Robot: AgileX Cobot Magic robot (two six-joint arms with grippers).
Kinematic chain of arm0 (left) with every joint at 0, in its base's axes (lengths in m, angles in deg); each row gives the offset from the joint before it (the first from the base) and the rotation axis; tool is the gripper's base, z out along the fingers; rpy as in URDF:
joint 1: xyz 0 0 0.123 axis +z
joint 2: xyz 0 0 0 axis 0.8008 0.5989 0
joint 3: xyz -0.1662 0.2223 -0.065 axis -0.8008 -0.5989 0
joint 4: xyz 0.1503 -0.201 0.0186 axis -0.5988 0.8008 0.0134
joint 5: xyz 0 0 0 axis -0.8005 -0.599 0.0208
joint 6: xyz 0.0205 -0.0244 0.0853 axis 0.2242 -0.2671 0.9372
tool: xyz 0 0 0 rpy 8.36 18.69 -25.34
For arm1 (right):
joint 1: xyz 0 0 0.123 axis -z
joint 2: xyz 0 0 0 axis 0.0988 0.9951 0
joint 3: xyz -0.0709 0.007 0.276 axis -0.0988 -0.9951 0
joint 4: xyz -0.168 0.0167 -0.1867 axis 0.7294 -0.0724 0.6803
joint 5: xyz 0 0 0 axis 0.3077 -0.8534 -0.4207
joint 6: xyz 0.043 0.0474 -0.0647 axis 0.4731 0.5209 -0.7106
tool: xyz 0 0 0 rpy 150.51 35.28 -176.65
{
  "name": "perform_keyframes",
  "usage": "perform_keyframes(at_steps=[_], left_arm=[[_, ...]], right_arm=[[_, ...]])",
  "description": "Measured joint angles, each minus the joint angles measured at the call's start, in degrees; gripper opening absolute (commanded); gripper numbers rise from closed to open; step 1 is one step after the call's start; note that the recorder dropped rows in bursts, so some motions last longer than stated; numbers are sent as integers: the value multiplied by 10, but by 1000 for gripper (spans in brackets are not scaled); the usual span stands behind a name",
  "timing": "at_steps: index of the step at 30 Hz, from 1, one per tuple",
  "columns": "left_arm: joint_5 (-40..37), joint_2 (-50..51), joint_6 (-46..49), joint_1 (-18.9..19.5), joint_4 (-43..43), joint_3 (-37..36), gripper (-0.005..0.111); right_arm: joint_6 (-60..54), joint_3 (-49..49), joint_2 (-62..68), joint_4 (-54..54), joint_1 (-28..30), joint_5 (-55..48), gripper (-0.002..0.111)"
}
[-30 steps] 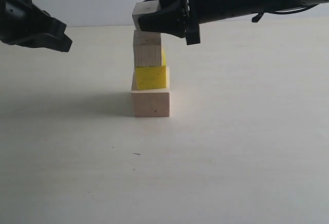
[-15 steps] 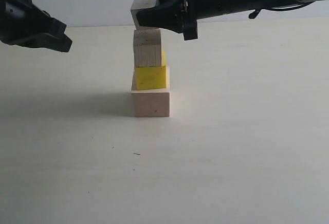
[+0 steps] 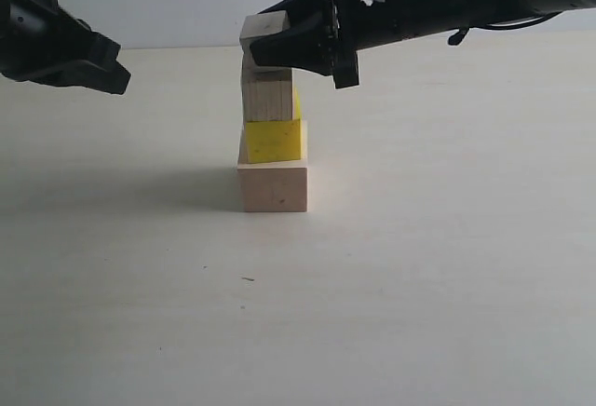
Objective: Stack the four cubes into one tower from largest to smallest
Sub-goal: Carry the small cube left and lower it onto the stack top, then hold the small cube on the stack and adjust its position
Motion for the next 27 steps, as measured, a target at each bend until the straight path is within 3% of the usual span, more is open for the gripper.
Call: perform_keyframes(at_steps=[27], left_arm=[[2,0,0,0,-2,0,0]], right_arm=[[0,0,6,-3,-21,0,0]])
